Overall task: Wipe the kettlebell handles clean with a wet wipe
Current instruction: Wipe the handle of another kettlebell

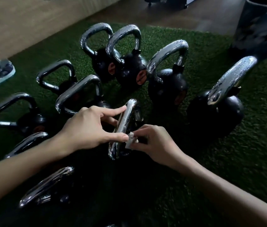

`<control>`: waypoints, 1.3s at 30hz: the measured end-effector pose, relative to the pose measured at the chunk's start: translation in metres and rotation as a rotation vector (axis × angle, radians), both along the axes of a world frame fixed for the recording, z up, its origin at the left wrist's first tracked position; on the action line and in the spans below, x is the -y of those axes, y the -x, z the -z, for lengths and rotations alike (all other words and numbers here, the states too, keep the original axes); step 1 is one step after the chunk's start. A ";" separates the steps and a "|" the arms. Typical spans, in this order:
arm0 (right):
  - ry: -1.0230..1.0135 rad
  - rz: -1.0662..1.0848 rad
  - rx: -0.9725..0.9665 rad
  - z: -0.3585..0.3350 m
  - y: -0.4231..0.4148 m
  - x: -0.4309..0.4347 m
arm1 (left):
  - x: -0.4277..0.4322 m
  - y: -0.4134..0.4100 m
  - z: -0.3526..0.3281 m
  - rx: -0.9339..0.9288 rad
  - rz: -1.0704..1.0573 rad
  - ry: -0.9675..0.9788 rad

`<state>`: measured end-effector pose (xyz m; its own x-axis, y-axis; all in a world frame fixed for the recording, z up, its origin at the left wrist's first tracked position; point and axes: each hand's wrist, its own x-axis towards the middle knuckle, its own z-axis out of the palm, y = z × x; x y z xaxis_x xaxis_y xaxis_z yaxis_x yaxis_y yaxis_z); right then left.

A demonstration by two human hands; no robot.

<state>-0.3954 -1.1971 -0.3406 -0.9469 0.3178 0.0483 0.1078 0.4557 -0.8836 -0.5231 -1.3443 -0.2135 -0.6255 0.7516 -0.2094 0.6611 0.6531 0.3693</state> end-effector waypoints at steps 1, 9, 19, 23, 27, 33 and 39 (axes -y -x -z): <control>-0.057 -0.036 0.002 0.002 0.005 0.003 | 0.000 0.002 -0.002 0.022 0.003 -0.003; -0.375 -0.379 0.079 -0.018 0.032 0.004 | 0.011 0.029 -0.010 0.106 0.054 0.059; -0.279 -0.246 -0.031 -0.010 0.064 0.052 | 0.048 0.075 0.003 0.267 -0.005 0.065; -0.218 -0.275 -0.014 -0.005 0.073 0.061 | 0.066 0.080 0.011 0.289 0.009 0.060; -0.349 -0.276 0.009 0.000 0.074 0.066 | 0.079 0.083 0.018 0.285 -0.009 0.031; -0.086 -0.078 -0.067 0.000 0.080 0.084 | 0.087 0.086 0.023 0.296 -0.013 -0.031; 0.011 0.141 -0.091 0.002 0.074 0.087 | 0.082 0.088 0.025 0.303 0.017 -0.047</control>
